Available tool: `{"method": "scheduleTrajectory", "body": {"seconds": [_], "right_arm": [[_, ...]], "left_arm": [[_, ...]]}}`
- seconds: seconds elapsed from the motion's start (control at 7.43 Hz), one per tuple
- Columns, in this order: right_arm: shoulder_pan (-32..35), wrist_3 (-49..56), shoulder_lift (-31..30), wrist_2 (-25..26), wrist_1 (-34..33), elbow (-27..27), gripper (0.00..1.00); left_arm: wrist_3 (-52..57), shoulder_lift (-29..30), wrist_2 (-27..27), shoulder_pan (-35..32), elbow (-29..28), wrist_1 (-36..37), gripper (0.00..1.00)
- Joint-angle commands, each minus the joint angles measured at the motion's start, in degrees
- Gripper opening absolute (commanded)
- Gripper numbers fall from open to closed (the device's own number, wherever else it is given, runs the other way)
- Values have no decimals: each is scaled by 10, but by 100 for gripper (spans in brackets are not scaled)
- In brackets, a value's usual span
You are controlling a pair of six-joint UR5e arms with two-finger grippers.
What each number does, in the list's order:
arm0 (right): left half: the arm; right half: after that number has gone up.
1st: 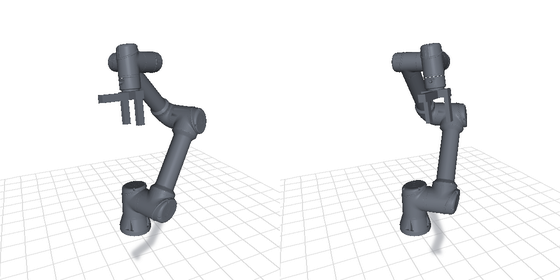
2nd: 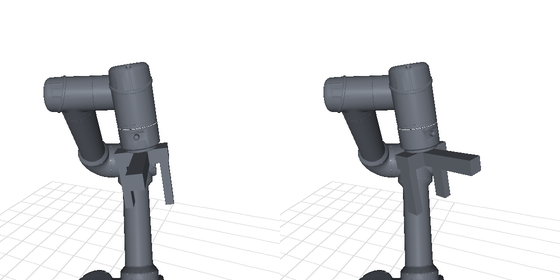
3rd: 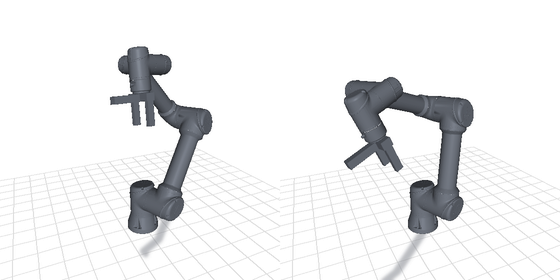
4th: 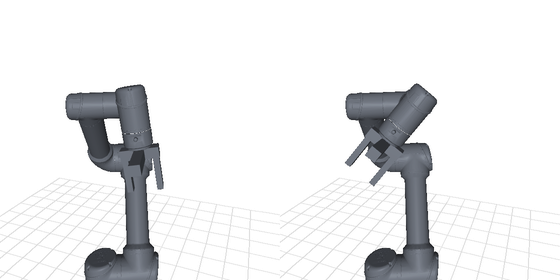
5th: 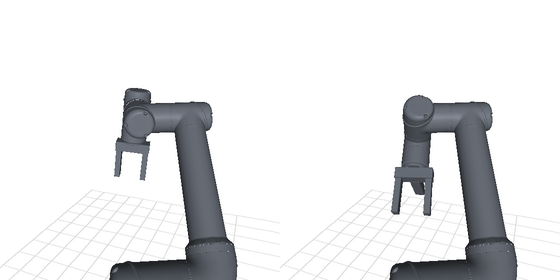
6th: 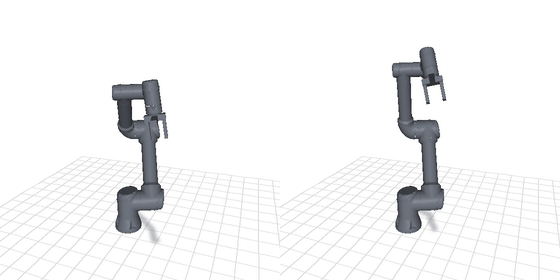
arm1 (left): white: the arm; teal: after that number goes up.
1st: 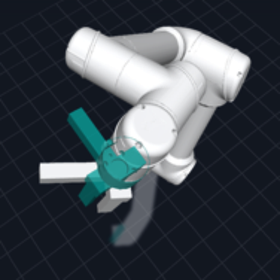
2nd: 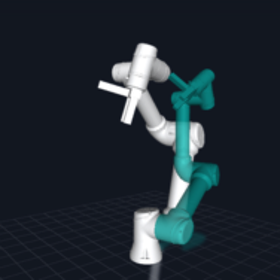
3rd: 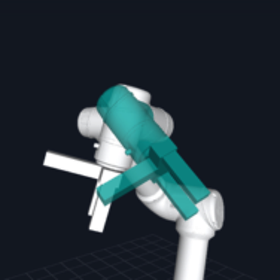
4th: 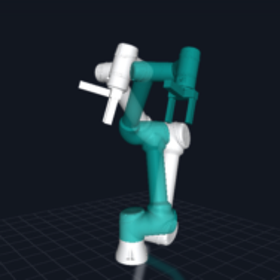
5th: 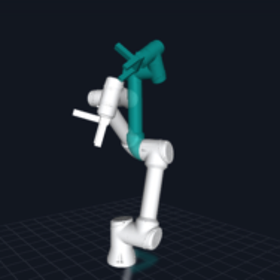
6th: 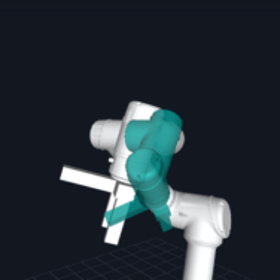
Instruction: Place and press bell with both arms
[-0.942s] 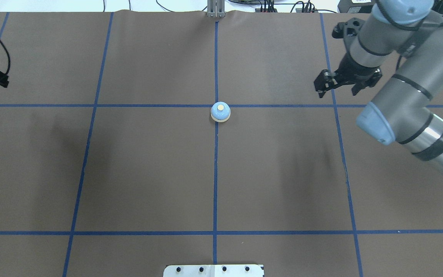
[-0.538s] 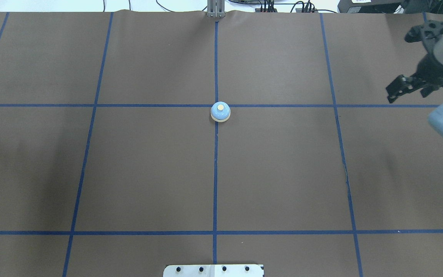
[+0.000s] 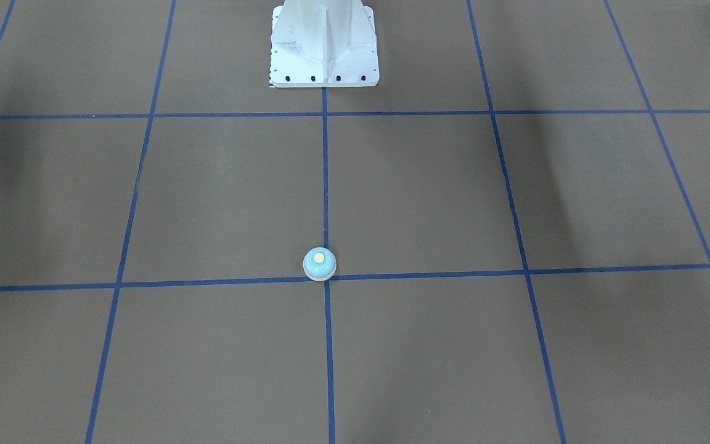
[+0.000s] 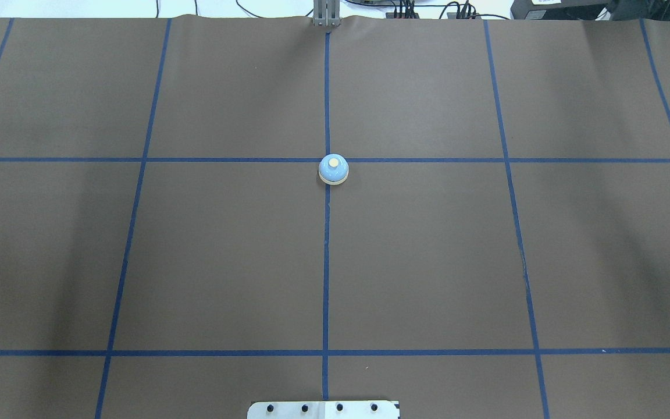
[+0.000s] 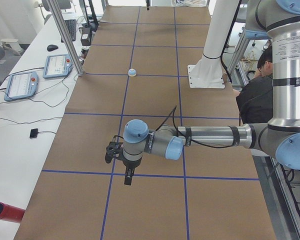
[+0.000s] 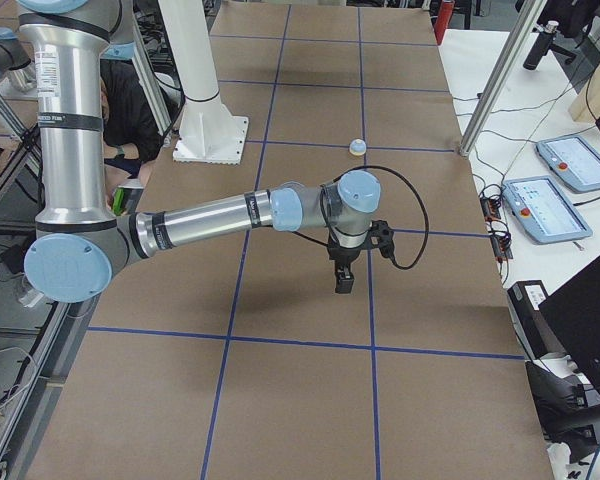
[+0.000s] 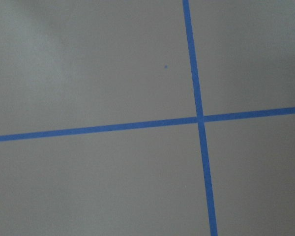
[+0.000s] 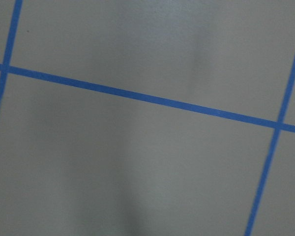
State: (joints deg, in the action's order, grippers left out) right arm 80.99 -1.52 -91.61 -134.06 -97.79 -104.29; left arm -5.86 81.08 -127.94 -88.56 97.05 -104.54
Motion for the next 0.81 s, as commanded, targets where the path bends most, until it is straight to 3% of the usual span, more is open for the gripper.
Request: {"method": "scheduleTrajectory", "body": {"seconds": [0.0,0.27,0.67], "right_arm": [[35,7,-15,-12,11,49,100],[46,13,-45,-17,64,77,100],[56,12,-65,-23,94,74,100]], "left_arm": [[-21,-2,3,1,43,74,100],[-23,-5,-1,1,76,103,100],[-20,0,-6,1,73,74,100]]}}
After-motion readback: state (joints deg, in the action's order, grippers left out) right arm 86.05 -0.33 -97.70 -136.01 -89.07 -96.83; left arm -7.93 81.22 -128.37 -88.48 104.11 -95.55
